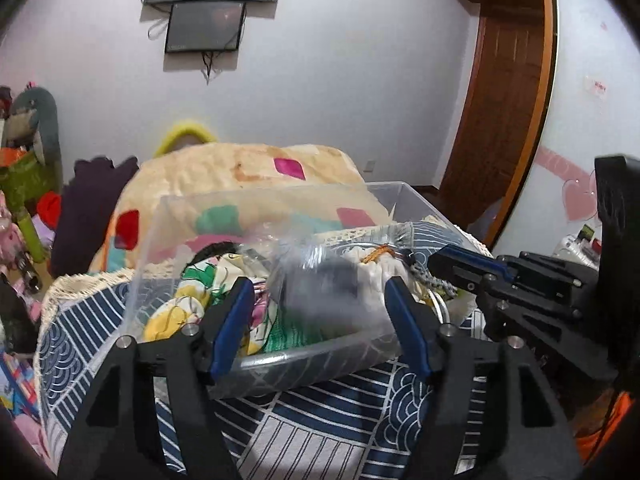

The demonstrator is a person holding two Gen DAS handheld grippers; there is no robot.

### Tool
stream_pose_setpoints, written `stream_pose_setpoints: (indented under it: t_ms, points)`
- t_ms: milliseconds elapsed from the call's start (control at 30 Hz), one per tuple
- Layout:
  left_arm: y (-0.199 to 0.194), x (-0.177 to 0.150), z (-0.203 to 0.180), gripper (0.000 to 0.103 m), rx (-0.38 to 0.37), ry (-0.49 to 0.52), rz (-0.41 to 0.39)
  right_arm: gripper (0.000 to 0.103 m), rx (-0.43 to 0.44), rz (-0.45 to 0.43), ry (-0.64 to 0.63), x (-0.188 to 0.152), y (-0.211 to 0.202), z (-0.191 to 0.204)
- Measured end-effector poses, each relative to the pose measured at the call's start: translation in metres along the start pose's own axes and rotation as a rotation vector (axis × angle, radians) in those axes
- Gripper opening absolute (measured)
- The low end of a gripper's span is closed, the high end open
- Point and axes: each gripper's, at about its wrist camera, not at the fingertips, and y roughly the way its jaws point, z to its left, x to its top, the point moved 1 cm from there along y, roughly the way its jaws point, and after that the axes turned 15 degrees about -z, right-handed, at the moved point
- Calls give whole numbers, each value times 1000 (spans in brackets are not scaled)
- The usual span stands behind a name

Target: Organize soft objects

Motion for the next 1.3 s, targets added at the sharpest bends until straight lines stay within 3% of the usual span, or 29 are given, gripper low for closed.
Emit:
stream_pose_setpoints:
  t_ms: [133,667,733,800,933,1067,1167,1300]
  points:
    - [-13,2,-1,68,2,4,-19,20,11,-9,23,4,-7,-7]
    - [-111,31,-5,68,4,-53,-188,22,83,-193,22,42,-92,-1]
    - [-123,33,-6,68,10,-61,-203,33,92,-210,20,45,-98,4]
    - [-132,34,-7,68,9,-60,-211,53,93,-239,24,47,-110,6]
    - [-150,33,-15,72,36,-19,-232,56,98,-268,25,50,-121,9]
    - [-164,30,-19,76,49,-7,-256,70,88,-285,17,48,-126,13]
    - [-172,28,-20,80,59,-8,-269,71,89,-295,18,46,-129,16]
    - [-181,26,-22,92,86,10,-300,81,88,-319,19,40,-135,18]
